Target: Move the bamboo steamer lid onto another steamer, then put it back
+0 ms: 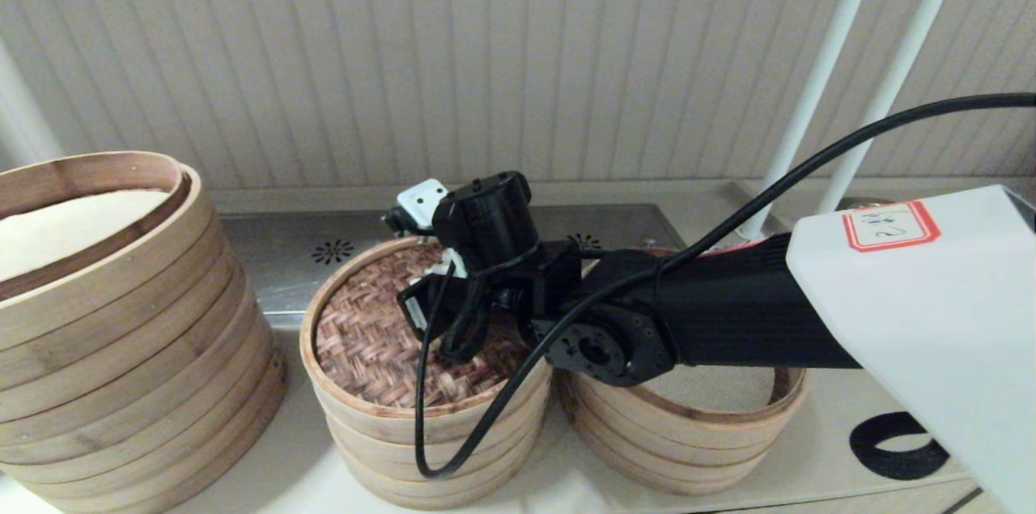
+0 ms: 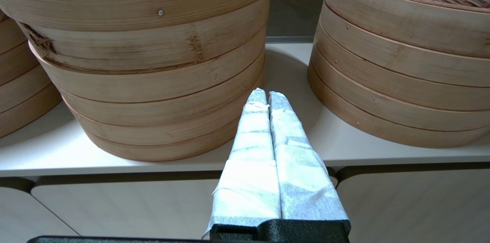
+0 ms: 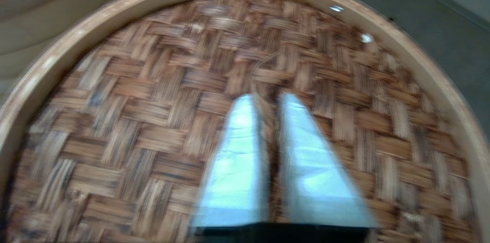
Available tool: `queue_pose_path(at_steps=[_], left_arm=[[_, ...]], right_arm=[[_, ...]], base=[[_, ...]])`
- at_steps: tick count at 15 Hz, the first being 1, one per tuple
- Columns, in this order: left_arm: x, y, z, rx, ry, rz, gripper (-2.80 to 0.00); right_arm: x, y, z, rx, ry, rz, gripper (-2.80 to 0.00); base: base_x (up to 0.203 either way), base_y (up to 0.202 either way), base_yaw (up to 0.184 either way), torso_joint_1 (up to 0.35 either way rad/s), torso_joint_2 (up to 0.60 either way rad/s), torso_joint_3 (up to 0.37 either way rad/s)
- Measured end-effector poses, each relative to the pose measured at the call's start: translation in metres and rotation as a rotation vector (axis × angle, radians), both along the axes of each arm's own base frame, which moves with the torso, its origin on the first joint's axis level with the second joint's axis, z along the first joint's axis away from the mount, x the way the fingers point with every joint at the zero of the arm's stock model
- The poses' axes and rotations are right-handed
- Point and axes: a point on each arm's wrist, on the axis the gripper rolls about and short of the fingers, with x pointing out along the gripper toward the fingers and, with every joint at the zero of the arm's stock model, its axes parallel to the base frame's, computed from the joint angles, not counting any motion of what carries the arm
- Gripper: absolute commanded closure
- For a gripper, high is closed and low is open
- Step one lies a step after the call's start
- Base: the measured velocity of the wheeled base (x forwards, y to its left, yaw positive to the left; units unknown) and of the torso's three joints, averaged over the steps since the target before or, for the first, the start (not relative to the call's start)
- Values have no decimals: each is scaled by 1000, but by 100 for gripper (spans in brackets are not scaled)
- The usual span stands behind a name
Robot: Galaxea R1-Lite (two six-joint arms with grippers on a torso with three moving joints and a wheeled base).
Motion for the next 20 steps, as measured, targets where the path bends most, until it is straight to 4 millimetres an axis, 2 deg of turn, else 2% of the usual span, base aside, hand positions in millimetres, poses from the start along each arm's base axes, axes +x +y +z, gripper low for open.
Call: queue_pose_path(at_steps=[4,8,9,11,15,20], left_arm=[[0,0,0,0,0,0,0],[0,0,0,0,0,0,0],[0,0,0,0,0,0,0],[0,0,0,0,1,0,0],[0,0,0,0,0,0,0],[0,0,0,0,0,0,0]], right_arm=[[-4,-4,3,-2,2,0,-280],[-17,-22,31,36,-25,-3,-280],[-22,-29,41,47,-35,-8,0],[-31,-47,58,61,-62,-55,0],[-48,-101,88,76,-117,-236,0],[-101,-178,99,71,-162,-428,0]], base=[[0,0,0,0,0,0],[0,0,0,0,0,0],[0,0,0,0,0,0],[0,0,0,0,0,0],[0,0,0,0,0,0],[0,0,0,0,0,0]])
